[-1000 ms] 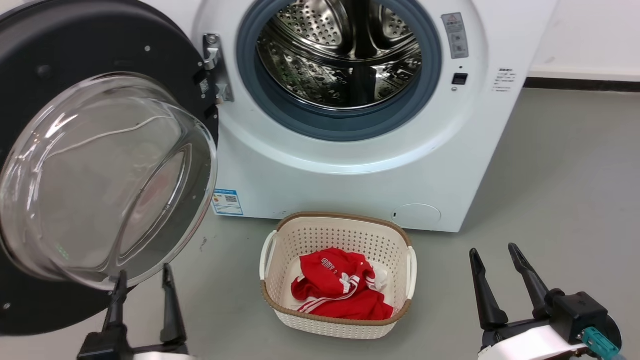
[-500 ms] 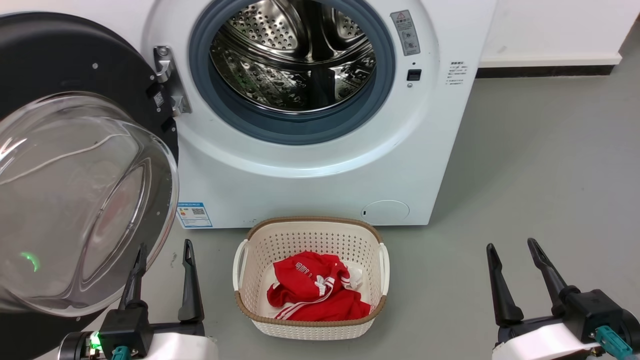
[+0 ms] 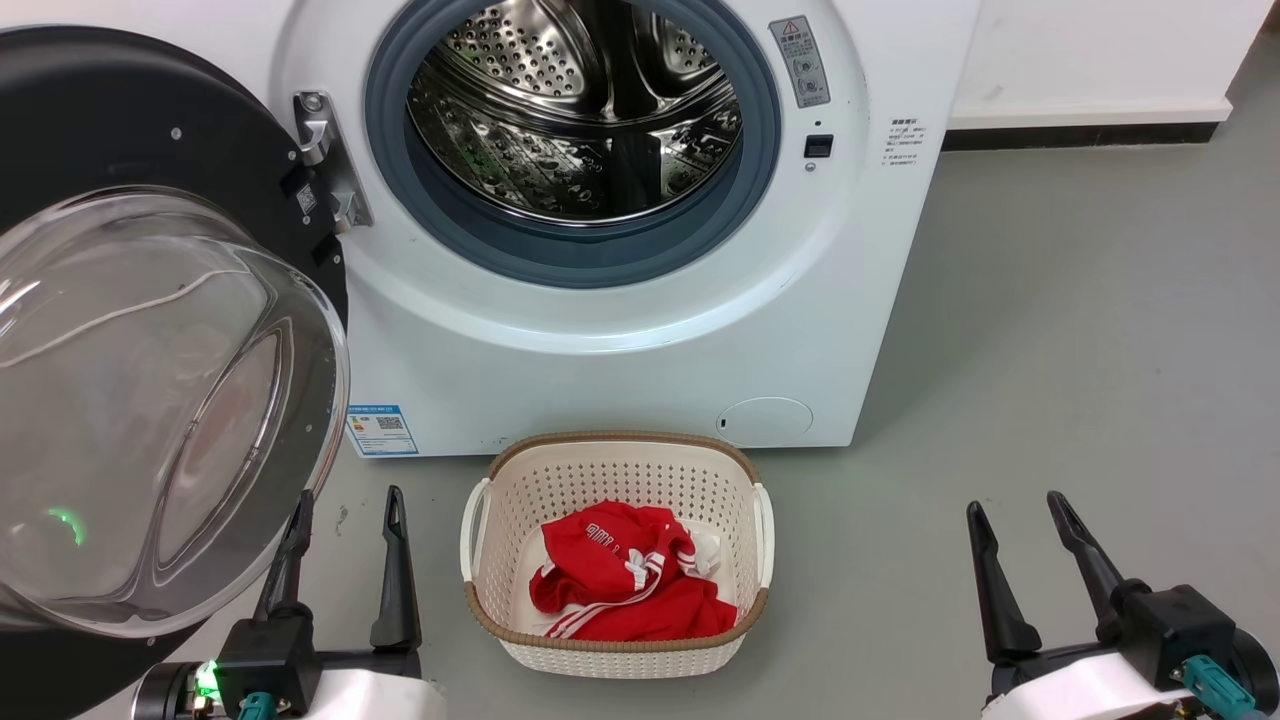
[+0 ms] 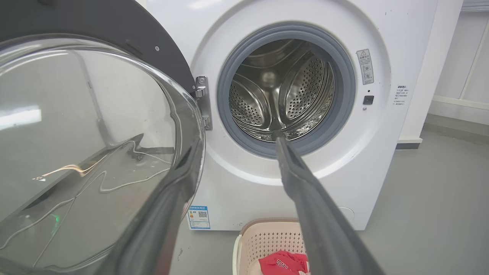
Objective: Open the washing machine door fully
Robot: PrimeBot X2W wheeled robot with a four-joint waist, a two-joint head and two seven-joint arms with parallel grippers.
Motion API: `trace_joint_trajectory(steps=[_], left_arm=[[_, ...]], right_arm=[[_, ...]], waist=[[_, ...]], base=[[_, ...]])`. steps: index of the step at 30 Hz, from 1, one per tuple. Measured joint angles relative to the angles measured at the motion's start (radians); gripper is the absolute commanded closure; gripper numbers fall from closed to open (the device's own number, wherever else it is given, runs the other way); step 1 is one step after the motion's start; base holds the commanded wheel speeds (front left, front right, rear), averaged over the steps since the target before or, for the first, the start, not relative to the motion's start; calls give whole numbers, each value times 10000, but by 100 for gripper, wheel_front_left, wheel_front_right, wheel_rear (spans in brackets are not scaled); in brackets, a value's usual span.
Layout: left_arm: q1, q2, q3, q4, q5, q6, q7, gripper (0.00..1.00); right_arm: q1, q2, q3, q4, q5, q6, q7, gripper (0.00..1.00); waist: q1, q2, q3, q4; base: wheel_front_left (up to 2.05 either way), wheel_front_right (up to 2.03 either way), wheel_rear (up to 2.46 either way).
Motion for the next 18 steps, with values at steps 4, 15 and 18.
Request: trace_joint_trajectory(steps=[4, 15, 18], left_arm=[[0, 0, 6, 13, -2, -19, 0, 0], [102, -13, 4, 280, -79, -88, 21, 100], [131, -15, 25, 389, -667, -128, 157, 100]], right_arm=[[-2, 0, 10, 48, 27, 0, 0, 0], [84, 2, 42, 303, 159, 0, 4, 100], [144, 2, 61, 330, 754, 0, 27, 100]], waist=[[0, 0, -3, -18], [0, 0, -5, -46], [0, 0, -2, -35]], base=[[0, 0, 0], [0, 0, 0], [0, 0, 0]])
